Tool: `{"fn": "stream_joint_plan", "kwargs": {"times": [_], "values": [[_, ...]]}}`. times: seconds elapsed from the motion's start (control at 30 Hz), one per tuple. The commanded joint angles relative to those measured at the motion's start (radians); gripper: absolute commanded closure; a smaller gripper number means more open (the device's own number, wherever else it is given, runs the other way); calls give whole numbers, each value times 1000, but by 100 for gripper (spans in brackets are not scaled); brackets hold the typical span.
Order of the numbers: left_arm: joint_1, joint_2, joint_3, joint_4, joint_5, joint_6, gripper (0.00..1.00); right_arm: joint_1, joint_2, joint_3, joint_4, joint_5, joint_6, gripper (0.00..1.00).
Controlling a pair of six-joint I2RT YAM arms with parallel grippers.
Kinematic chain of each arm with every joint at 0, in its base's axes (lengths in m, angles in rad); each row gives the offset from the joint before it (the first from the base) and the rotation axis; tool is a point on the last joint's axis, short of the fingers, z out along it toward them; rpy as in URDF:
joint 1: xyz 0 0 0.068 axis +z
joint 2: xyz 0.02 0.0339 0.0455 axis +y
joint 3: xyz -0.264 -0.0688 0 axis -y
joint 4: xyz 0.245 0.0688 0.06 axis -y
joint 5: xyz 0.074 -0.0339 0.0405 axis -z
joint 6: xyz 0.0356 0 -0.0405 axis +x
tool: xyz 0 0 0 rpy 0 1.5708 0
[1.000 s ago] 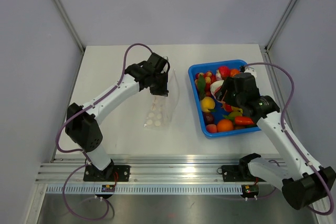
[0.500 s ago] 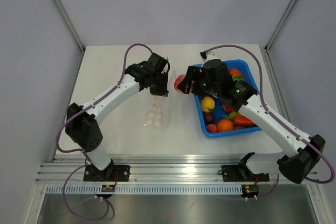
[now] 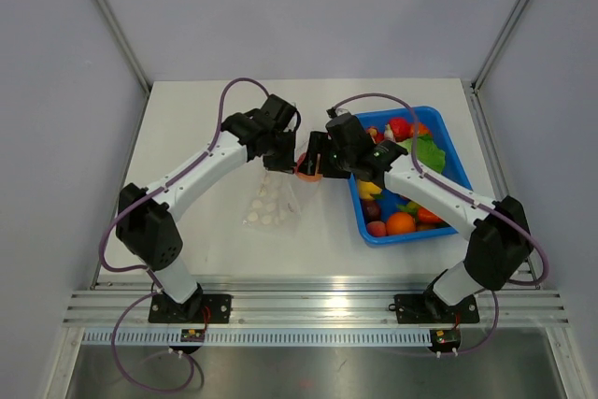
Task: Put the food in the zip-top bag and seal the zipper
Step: Place the fake fruit in the zipper food storage bag.
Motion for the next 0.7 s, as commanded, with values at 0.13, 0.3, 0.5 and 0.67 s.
{"fn": "stream_joint_plan", "kwargs": {"times": [0.13,0.3,0.5,0.67], "values": [[-13,-68,67,58,95,10,100,11,36,0,71,51,47,63],[-12,-81,71,75,122,18,100,11,54,34,19,50,27,15],[5,-63,68,70,113,30,100,11,-87,-22,29,60,19,14],[7,-49,71,73,110,31,100,9,-237,-81,-24,174,15,33]]}}
